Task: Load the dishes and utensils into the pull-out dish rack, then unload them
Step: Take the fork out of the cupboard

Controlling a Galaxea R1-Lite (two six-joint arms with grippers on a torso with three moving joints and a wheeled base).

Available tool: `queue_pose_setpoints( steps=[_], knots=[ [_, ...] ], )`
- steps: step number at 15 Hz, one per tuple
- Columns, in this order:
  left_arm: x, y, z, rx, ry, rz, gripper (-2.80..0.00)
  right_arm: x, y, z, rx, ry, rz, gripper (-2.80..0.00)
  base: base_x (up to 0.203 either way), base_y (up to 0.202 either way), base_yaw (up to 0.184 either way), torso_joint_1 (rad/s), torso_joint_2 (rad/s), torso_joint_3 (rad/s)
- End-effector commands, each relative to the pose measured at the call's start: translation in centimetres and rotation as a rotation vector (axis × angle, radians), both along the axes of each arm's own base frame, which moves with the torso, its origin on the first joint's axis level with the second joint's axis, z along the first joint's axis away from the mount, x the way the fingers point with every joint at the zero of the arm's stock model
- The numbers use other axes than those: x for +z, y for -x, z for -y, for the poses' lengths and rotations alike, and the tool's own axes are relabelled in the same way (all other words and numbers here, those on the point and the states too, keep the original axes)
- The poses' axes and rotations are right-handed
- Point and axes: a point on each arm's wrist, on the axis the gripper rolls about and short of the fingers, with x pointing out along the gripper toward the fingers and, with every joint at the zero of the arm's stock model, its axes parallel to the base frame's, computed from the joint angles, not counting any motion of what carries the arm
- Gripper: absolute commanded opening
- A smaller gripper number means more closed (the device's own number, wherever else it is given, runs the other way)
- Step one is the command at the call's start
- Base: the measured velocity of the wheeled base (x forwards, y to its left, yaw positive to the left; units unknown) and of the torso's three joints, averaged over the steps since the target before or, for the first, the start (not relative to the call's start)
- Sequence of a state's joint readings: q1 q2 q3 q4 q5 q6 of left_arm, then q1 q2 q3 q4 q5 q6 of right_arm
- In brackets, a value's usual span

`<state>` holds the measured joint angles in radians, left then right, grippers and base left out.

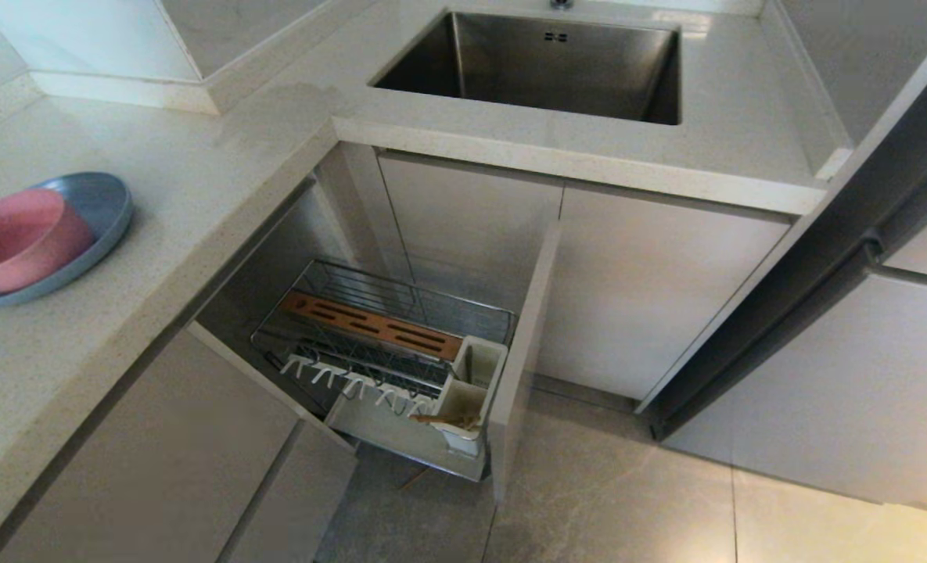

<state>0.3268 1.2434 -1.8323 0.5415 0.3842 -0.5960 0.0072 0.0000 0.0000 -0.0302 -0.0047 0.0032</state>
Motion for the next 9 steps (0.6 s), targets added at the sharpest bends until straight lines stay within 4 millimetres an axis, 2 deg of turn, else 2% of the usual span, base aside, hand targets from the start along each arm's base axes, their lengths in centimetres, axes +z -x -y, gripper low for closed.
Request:
queue_pose_setpoints(
  steps=[1, 4, 6, 9],
  knots=[
    [-0.2, 0.4, -1.2, 0.057, 0.005, -0.005, -2.80, -0.2, -0.1, 0.0, 0.001, 0.000, -0.008, -2.80, 0.000, 0.000, 0.000, 0.000, 0.00, 0.000],
    [-0.9, 0.5, -3.2, 0.013, 0.045, -0.019, -2.80, -0.2, -0.1, 0.0, 0.001, 0.000, -0.007, -2.80, 0.000, 0.000, 0.000, 0.000, 0.00, 0.000],
    [-2.1, -0.6, -5.1, -0.089, 0.132, -0.046, -2.80, -0.2, -0.1, 0.0, 0.001, 0.000, -0.009, -2.80, 0.000, 0.000, 0.000, 0.000, 0.00, 0.000],
    [-3.4, -2.1, -8.1, -0.105, 0.228, -0.083, -2.80, -0.2, -0.1, 0.0, 0.001, 0.000, -0.009, -2.80, 0.000, 0.000, 0.000, 0.000, 0.00, 0.000]
  ],
)
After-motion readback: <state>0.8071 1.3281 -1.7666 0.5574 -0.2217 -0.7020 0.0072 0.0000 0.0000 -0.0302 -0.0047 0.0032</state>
